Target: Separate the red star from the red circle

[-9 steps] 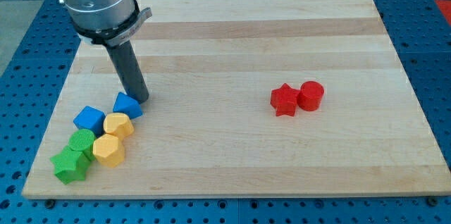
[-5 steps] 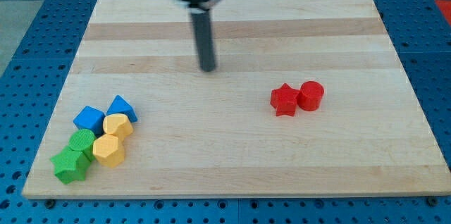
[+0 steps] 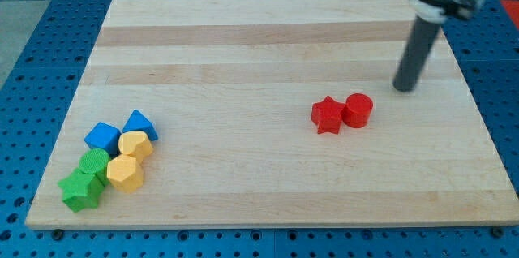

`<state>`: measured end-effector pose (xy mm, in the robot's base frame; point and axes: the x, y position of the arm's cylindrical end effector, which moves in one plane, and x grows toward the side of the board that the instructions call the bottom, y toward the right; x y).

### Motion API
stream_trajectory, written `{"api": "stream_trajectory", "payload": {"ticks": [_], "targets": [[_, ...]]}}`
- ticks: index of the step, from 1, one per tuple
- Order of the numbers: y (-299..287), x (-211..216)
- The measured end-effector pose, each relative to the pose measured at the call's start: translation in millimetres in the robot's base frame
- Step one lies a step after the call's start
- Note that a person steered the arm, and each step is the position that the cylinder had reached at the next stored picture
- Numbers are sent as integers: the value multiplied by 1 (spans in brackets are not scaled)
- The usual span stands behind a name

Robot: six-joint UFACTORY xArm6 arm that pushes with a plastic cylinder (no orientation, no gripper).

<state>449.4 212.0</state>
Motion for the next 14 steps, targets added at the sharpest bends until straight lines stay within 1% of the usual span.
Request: {"api": "stream_trajectory", "payload": {"ticks": [1, 2, 4, 6, 7, 8, 9, 10, 11, 12, 13, 14], "targets": [[14, 24], [14, 24], [-53, 39], [-82, 42], [-78, 24], [-76, 25], [-46, 25], [-46, 12], [-52, -11], [-58, -15], [-58, 0], [-65, 6]]}}
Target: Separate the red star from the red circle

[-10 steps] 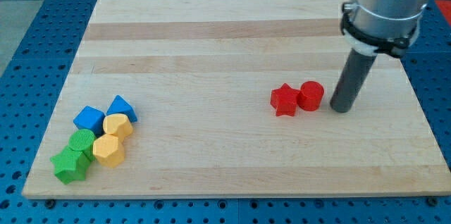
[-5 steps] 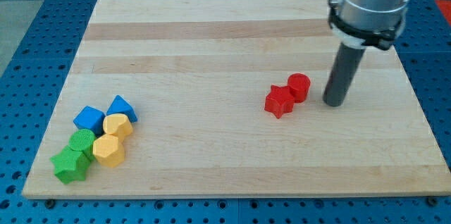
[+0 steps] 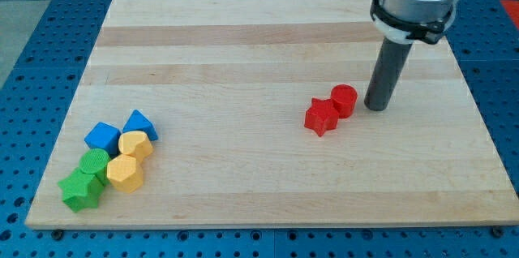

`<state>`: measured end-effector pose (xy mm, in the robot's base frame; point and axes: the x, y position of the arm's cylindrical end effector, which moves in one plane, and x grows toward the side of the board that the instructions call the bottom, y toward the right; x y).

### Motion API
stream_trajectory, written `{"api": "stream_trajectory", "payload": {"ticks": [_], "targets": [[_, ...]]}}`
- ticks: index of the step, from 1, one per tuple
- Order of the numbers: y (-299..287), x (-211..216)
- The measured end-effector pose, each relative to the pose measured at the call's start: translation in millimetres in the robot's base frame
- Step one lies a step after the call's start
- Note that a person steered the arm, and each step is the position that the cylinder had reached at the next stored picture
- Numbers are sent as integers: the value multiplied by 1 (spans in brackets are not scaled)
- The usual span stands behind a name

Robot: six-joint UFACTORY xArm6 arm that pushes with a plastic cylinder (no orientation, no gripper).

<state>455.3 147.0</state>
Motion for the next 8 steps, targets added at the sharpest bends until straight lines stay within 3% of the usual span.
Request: {"api": "stream_trajectory", "payload": {"ticks": [6, 7, 8], "targets": [[-113, 31], [-104, -3], [-57, 19]]}}
